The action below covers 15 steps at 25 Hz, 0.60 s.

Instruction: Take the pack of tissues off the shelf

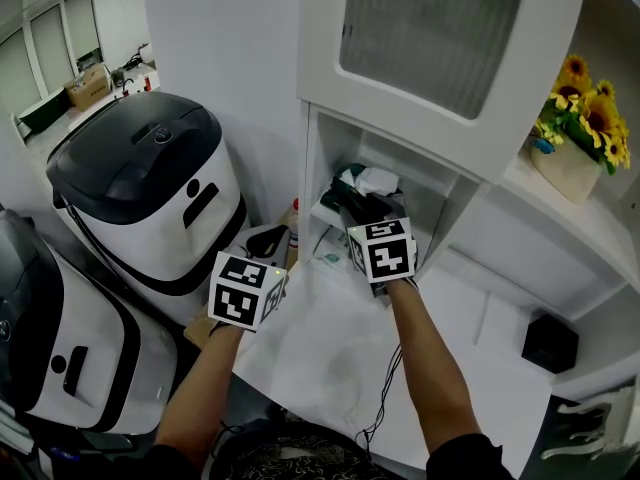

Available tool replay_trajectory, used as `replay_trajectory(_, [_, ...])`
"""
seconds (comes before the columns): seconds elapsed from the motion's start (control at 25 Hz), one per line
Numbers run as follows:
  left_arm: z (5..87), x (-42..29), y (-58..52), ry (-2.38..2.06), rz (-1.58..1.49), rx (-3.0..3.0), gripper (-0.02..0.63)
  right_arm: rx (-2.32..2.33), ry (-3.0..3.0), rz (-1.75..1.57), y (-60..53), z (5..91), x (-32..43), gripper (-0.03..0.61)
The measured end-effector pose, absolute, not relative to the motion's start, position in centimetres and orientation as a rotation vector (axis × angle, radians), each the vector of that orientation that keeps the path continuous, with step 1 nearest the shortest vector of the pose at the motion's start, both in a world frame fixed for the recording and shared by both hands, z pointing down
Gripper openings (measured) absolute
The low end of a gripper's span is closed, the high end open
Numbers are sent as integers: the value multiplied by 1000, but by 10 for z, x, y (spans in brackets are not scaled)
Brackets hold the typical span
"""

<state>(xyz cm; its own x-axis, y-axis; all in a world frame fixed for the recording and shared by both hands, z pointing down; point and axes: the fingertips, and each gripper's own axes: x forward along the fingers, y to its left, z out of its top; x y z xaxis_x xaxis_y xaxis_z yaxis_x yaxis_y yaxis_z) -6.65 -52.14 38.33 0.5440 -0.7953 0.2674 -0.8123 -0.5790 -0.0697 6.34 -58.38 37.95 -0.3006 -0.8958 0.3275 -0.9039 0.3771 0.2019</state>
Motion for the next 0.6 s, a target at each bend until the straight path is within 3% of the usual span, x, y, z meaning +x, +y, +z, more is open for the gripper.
replay_trajectory(0.6, [391, -54, -523, -1380, 458, 2711, 9, 1505, -2170, -148, -582, 383, 60, 124])
